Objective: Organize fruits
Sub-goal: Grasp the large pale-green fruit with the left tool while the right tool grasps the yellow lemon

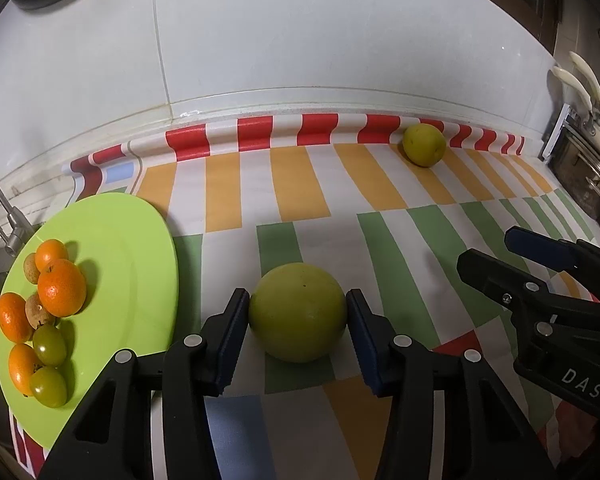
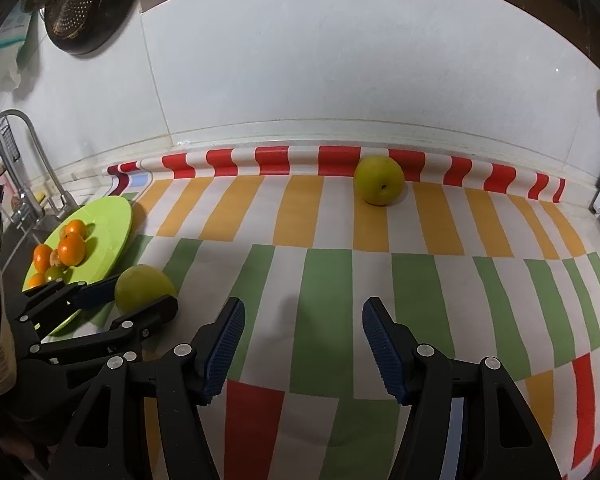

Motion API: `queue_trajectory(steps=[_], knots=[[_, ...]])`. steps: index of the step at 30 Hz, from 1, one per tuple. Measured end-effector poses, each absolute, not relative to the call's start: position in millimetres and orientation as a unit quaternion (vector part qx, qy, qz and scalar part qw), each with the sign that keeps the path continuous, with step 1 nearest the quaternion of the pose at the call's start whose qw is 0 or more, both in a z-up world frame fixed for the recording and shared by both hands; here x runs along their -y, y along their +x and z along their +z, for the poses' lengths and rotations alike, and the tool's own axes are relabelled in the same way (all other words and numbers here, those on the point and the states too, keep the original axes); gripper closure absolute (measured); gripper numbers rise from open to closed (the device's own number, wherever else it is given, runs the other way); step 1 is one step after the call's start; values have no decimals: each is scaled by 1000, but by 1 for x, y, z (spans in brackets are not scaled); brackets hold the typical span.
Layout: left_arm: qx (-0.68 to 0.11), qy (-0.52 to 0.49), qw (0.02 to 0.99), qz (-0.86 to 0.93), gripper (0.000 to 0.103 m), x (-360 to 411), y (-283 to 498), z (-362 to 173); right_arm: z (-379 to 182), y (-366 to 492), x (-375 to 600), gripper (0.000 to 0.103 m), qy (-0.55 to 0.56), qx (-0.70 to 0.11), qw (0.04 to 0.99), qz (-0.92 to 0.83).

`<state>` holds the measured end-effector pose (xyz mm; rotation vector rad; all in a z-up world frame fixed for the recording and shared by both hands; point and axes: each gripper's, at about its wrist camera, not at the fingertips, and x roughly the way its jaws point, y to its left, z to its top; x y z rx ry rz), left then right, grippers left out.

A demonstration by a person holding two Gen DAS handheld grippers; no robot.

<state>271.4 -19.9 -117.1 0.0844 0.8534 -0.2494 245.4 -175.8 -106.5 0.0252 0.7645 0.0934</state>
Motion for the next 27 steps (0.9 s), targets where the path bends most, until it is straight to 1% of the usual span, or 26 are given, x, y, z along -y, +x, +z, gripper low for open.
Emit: queue_trajectory(steps=[14,20,27], knots=[[-385,46,913,-130,55,35,288,-101,-100,263,188,41,2,-354,935,37],[-372,47,917,-135,55,46,305,-91,-89,280,198,41,-13,-334,942,26],[-369,48,918,-136,55,60,331,-87,-85,312,213,41,-18,-332,943,20]])
